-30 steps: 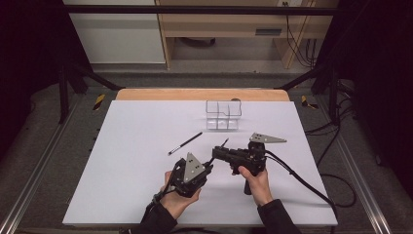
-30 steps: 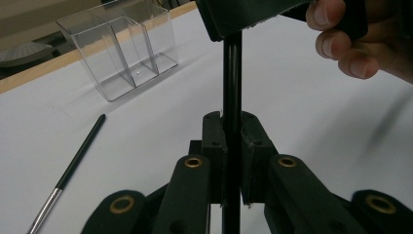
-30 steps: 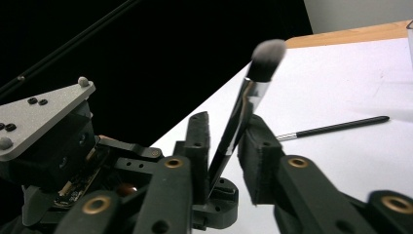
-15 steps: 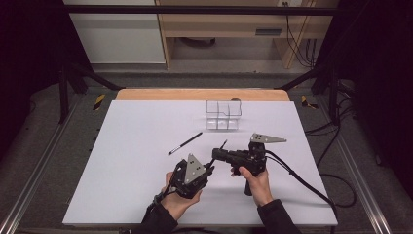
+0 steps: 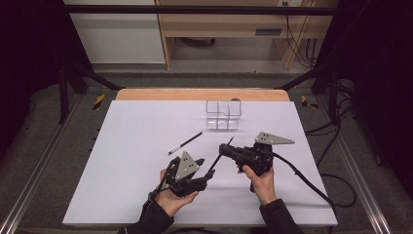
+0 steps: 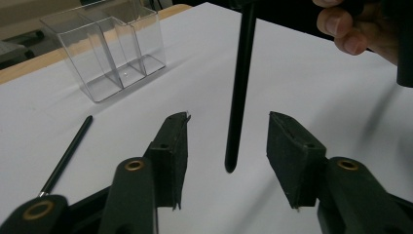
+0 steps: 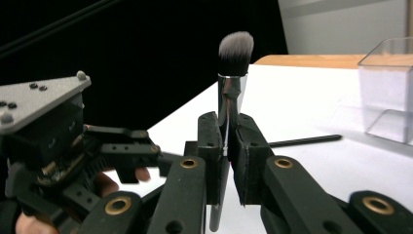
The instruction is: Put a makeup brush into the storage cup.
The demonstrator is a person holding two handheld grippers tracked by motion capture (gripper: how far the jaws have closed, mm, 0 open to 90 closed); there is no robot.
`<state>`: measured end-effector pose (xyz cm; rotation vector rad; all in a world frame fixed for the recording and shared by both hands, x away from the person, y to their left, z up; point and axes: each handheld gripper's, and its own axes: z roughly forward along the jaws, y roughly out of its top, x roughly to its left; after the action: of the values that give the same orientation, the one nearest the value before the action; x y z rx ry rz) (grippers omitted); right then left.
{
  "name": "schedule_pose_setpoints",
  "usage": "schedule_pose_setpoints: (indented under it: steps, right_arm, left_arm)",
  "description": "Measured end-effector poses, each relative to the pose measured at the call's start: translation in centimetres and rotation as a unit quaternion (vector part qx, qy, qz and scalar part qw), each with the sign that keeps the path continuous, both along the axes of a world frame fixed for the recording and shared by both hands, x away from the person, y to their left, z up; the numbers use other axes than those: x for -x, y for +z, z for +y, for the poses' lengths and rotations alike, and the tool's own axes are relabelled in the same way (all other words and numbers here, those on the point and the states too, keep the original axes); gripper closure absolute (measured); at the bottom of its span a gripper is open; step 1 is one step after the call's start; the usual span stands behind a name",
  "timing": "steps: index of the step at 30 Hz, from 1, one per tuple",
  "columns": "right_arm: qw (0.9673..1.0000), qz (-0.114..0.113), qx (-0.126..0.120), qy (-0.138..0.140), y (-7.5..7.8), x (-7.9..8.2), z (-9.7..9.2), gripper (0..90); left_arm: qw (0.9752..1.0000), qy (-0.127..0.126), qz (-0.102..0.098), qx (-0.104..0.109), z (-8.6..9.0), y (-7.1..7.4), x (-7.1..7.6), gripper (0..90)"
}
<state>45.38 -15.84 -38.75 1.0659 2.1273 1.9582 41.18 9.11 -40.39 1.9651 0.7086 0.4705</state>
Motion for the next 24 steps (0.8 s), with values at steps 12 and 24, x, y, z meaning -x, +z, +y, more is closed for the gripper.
schedule_pose_setpoints:
  steps: [12,24]
  right_arm:
    - [0.9981,-0.029,0.041,-0.035,0.6,-0.1,-0.8,83.2]
    - [0.9931,-0.049,0.062,-0.086,2.0,-1.6,-2.3,83.2]
  left_arm:
    - [0.9998,0.007,-0.002,0.02,3.2,1.0,-1.3,27.9]
    - [0.9986,0.043,0.0,0.031,8.4,1.2,-1.9,18.6]
